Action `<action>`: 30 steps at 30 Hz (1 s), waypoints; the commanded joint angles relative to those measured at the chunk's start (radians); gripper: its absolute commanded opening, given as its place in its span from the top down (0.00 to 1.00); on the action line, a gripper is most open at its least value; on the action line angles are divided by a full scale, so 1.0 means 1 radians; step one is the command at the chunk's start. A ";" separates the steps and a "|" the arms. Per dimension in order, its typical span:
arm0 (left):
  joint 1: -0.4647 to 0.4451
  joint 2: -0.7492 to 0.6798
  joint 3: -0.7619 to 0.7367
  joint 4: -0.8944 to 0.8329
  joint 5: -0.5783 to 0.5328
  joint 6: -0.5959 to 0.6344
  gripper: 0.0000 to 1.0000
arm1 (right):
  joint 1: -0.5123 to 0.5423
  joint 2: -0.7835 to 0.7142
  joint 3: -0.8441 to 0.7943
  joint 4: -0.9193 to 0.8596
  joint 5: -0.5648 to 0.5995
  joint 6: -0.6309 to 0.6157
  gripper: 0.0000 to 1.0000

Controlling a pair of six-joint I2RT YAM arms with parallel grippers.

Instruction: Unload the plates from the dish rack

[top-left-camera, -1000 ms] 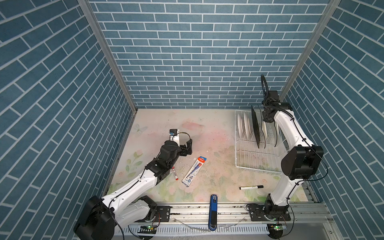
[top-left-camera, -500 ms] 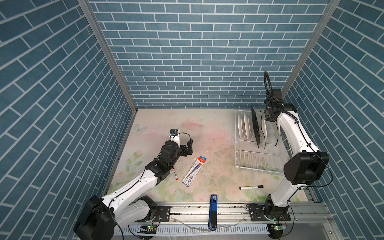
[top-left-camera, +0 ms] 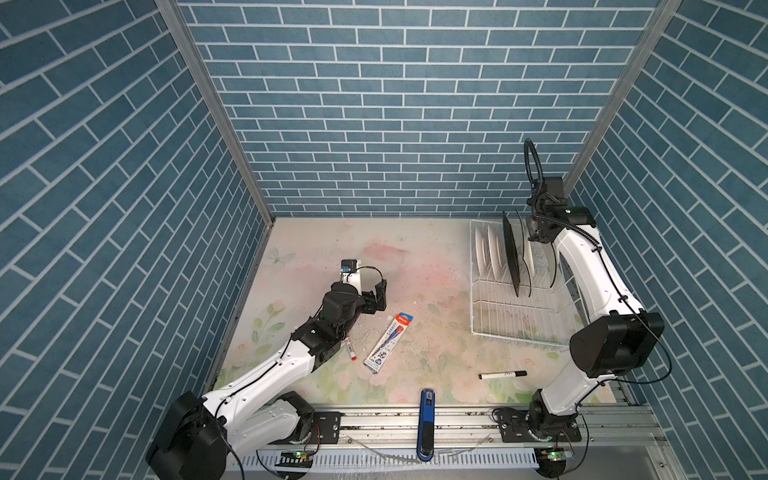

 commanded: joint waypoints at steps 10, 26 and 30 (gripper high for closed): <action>-0.030 -0.054 0.036 -0.063 -0.031 -0.003 0.00 | 0.049 -0.160 0.014 0.119 0.107 -0.106 1.00; -0.048 -0.152 0.042 -0.159 -0.066 -0.006 0.00 | 0.111 -0.327 -0.022 0.148 0.082 -0.174 1.00; -0.057 -0.170 0.044 -0.179 -0.075 -0.009 0.01 | 0.148 -0.371 -0.035 0.148 0.074 -0.176 1.00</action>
